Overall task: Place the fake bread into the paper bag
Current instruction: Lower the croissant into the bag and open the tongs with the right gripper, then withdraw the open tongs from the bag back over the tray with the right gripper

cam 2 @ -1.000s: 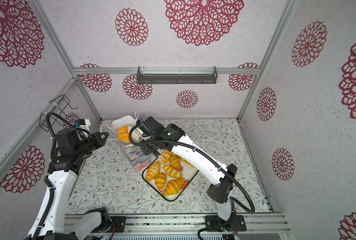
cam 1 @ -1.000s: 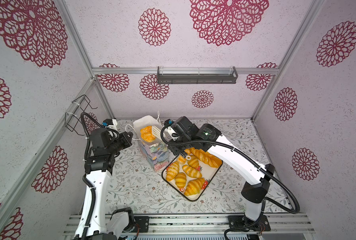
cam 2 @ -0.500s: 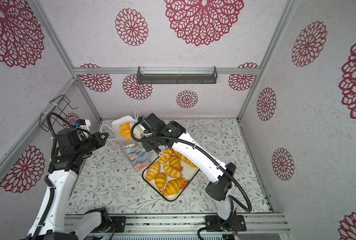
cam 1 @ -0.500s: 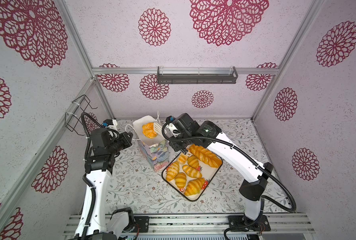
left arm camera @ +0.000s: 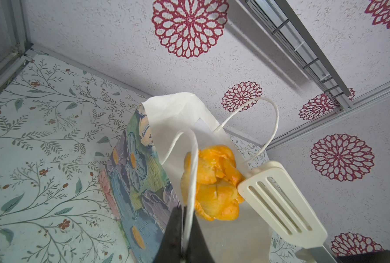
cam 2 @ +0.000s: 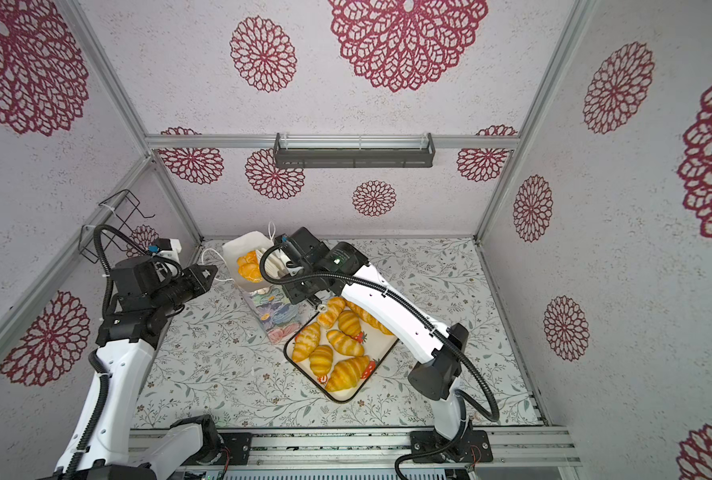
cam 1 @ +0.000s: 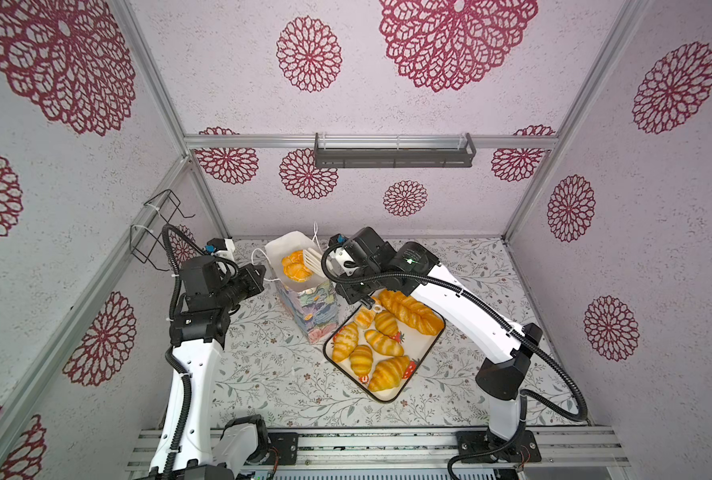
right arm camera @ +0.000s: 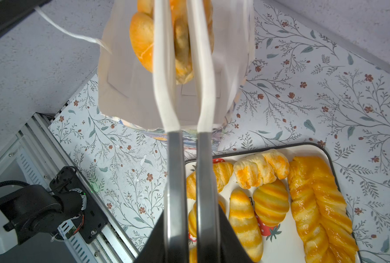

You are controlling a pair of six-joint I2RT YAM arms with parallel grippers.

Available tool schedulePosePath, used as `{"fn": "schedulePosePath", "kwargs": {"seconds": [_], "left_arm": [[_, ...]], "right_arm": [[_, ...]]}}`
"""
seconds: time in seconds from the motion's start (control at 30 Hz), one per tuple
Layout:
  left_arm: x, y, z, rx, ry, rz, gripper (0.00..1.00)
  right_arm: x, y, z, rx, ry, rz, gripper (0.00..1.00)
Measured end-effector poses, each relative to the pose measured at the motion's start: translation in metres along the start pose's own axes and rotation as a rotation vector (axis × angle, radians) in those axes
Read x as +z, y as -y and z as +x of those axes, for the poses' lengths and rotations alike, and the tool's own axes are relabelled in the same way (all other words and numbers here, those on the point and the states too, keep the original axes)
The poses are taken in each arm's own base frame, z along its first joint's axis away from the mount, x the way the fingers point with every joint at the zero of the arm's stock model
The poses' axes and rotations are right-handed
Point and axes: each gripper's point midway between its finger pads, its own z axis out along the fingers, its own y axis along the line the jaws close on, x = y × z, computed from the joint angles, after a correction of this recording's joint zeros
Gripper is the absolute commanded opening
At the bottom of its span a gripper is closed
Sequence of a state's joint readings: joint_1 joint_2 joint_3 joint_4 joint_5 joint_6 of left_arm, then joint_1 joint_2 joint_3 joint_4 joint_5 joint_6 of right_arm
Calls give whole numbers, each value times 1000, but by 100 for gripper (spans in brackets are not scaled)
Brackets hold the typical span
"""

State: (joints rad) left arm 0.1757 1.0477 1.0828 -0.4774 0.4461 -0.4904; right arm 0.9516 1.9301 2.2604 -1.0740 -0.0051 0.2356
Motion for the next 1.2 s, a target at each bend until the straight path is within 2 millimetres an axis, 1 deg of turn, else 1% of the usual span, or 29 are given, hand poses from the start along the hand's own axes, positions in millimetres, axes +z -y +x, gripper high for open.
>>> {"fn": "schedulePosePath", "kwargs": {"seconds": [0.17,0.3,0.57,0.73,0.83,0.97,1.07,1.2], "left_arm": [[1,-1,0,-1,-2,-3,10],[2,-3,2,-6,-10,-8,11],[2,-3,2,-7,-10,-11,10],[2,-3,2,-7,-10,-11,11],[2,-3,2,-7,-10,-11,12],[2,-3,2,-7,-10,-10,13],[2,-3,2,-7,-10,-10,13],[2,-3,2,-7,-10,-10,13]], "right_arm": [[0,3,-1,-1,2,4,39],[0,5,-2,1,4,6,40],[-12,1,-18,1,56,-6,40],[-13,2,-16,1,47,-2,40],[-17,3,-13,1,39,6,40],[-32,7,-4,3,39,17,40],[-50,10,4,7,49,23,40],[-77,13,5,10,92,32,40]]}}
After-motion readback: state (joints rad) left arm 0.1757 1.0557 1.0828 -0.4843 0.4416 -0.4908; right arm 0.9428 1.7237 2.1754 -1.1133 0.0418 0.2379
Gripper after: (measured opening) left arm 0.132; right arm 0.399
